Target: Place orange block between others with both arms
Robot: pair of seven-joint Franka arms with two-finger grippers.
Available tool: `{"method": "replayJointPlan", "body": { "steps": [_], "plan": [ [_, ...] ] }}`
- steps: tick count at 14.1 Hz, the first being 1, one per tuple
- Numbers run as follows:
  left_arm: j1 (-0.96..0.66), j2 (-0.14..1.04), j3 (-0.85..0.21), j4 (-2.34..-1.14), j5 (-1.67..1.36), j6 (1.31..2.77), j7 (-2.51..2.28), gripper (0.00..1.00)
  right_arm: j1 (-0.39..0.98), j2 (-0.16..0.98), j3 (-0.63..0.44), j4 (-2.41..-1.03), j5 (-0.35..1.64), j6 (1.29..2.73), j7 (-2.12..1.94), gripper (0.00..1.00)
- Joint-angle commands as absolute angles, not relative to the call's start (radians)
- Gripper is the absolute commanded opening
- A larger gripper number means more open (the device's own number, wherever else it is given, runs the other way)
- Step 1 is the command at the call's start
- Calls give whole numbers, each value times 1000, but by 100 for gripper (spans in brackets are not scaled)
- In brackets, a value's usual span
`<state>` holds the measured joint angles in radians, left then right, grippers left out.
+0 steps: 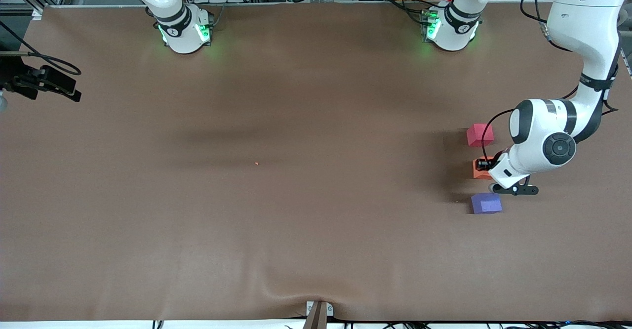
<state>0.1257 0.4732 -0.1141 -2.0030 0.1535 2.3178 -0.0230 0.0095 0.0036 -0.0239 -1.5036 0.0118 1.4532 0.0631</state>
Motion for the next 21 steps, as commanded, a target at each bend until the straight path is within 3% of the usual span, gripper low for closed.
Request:
{"method": "replayJointPlan", "body": {
  "steps": [1,6,7,8,9,13,21],
  "plan": [
    [117,469,-120,-2010,179,2335,-32,0,-5,1,-12,-1514,-21,1468,63,100],
    [120,486,-120,-2005,178,2336,-32,0,-8,17,-12,-1513,-28,1499,64,100],
    [121,494,-120,-2000,178,2336,-32,24,-9,18,-12,-1513,-28,1499,64,100],
    [121,495,-120,-1997,178,2336,-32,76,-11,17,-12,-1513,-28,1499,64,100],
    [126,492,-120,-1988,176,2333,-29,100,-12,17,-12,-1513,-28,1499,64,100],
    [120,473,-121,-1941,167,2322,-38,100,-9,31,-12,-1513,-28,1500,64,100],
    [120,307,-138,-1717,166,2011,-41,100,-8,46,-11,-1513,-21,1502,66,100]
  ]
}}
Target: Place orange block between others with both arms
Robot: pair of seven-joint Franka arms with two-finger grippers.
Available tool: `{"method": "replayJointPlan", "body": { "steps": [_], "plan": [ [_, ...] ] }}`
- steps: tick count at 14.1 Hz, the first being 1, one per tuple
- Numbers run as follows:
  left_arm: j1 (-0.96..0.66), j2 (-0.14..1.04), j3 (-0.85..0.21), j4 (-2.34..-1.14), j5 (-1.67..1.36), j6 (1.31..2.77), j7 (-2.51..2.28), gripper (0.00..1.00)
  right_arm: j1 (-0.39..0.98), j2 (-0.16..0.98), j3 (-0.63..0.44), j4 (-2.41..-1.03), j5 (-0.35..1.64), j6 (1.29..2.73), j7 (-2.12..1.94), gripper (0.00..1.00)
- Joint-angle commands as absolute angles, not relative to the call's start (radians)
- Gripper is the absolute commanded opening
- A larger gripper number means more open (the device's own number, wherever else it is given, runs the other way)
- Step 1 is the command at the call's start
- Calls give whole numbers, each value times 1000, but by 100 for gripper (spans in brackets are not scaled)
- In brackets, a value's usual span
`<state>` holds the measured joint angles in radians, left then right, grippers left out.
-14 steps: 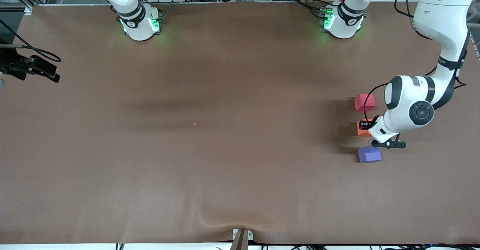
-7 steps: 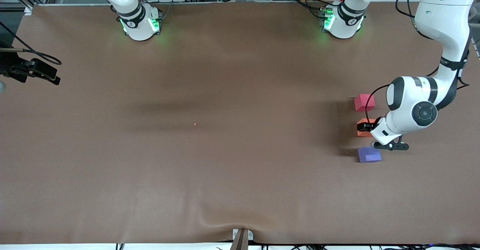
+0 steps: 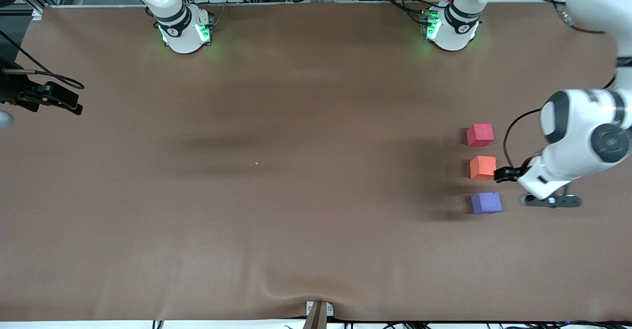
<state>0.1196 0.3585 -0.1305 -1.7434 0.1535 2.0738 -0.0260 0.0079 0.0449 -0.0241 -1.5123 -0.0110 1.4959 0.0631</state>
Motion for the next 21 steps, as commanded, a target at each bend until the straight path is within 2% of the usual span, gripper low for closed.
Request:
{"method": "replayJointPlan", "body": {
  "steps": [1,4,7,15,18,21],
  "plan": [
    [120,292,-144,-1707,166,1982,-40,100,-8,46,-11,-1513,-21,1500,66,100],
    [123,226,-175,-1658,163,1867,-43,100,-9,44,-12,-1511,-21,1491,66,100],
    [129,213,-199,-1570,138,1740,-40,100,-11,44,-12,-1509,-21,1491,66,100],
    [124,124,-230,-1543,54,1701,-87,100,-21,41,-12,-1505,-20,1494,66,100],
    [121,123,-239,-1465,64,1637,-92,100,-21,41,-12,-1505,-20,1496,66,100],
    [124,120,-241,-1451,64,1617,-87,100,-17,41,-11,-1503,-17,1497,66,100]
  ]
}}
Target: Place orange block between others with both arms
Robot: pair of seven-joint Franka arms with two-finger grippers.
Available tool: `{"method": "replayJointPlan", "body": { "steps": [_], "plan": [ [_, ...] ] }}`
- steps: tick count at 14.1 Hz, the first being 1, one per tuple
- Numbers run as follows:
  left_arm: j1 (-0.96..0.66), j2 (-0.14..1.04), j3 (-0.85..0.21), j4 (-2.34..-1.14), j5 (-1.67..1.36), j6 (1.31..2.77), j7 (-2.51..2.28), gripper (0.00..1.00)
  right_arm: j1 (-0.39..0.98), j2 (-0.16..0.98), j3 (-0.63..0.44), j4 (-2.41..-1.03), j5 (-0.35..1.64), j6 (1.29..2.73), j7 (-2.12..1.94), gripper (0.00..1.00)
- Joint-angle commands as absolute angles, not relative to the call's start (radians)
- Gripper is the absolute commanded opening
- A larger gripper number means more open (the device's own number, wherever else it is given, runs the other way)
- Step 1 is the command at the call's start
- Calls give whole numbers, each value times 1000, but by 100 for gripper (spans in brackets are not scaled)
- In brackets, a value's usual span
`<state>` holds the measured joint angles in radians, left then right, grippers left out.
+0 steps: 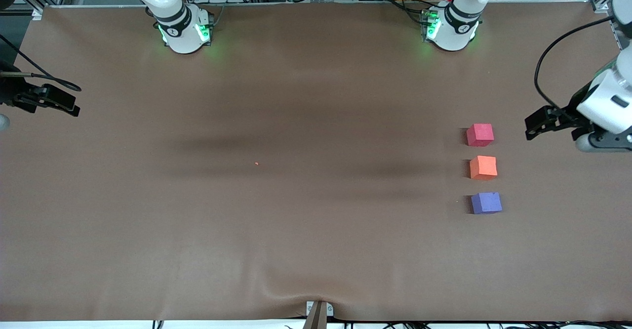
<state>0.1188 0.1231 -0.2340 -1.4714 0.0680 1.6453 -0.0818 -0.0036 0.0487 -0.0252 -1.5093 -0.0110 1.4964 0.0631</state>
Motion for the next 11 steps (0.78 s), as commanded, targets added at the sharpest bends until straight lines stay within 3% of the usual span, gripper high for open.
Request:
{"method": "replayJointPlan", "body": {
  "steps": [1,5,8,11],
  "plan": [
    [124,112,-241,-1453,57,1614,-77,100,-14,38,-9,-1502,-17,1497,66,100],
    [95,66,-209,-1483,26,1585,-72,100,-15,34,-9,-1500,-17,1496,66,100],
    [-61,2,-33,-1549,-9,1560,-72,100,-17,34,-9,-1500,-17,1496,66,100],
    [-48,-17,-18,-1562,-11,1554,-65,100,-17,34,-9,-1500,-17,1500,66,100]
  ]
}}
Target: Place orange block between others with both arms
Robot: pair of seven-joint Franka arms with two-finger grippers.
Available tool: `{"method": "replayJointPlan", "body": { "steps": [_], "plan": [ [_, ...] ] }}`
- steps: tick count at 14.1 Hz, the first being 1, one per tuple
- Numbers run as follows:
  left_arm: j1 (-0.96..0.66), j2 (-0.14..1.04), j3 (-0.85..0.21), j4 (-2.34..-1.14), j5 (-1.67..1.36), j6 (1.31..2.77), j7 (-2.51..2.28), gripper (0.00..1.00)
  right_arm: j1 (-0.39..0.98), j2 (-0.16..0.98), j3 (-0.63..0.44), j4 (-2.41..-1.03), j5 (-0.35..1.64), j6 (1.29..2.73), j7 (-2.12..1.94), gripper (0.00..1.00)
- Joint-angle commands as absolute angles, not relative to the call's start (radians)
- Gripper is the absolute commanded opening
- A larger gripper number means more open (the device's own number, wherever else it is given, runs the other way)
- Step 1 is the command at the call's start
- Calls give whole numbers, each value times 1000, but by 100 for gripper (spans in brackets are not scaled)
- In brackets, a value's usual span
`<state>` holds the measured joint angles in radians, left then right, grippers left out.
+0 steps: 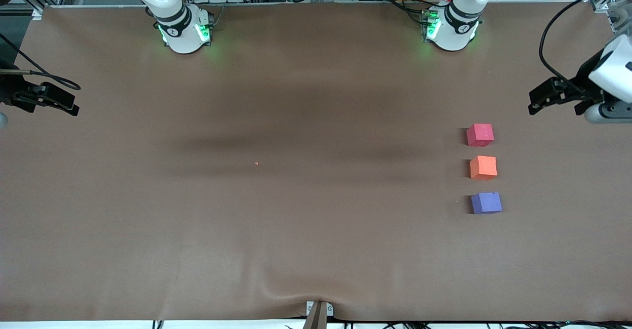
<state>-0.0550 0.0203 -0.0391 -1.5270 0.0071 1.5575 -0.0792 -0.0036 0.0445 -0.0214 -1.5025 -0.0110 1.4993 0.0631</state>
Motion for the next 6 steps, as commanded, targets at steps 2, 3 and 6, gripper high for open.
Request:
{"method": "replayJointPlan", "body": {
  "steps": [2,3,6],
  "plan": [
    [-45,6,-23,-1519,-5,1546,-64,100,-18,34,-8,-1500,-15,1502,66,100],
    [-38,12,-21,-1513,-3,1536,-61,100,-18,34,-9,-1500,-15,1502,66,100],
    [-37,24,-18,-1502,-3,1536,-57,100,-20,34,-9,-1499,-14,1502,66,100]
  ]
}}
